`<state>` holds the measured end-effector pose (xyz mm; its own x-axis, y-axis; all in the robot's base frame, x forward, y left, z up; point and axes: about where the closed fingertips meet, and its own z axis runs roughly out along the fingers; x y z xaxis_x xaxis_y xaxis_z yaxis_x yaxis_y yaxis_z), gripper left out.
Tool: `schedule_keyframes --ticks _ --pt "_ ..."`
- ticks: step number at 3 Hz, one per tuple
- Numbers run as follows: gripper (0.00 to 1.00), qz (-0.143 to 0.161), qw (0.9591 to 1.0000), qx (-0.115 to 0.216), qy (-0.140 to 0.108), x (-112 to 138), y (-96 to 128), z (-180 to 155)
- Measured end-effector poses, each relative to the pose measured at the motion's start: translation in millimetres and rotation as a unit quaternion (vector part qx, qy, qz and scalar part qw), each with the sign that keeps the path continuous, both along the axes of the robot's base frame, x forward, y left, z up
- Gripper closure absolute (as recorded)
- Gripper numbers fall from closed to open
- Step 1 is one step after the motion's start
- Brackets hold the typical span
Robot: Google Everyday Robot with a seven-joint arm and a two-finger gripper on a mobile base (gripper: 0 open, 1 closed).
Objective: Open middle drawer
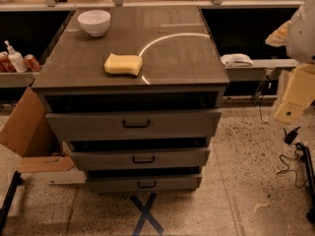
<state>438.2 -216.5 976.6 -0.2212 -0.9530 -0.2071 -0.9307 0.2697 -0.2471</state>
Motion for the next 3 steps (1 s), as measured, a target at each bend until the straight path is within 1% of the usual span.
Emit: schedule_keyframes --ticks 1,2,3 --pt "0.0 0.0 1.0 0.0 0.0 0 0 0" --pt "0.0 0.036 0.9991 0.018 0.01 1 4 -25" --pt "0.0 0.102 0.9927 0.055 0.035 -2 15 -84"
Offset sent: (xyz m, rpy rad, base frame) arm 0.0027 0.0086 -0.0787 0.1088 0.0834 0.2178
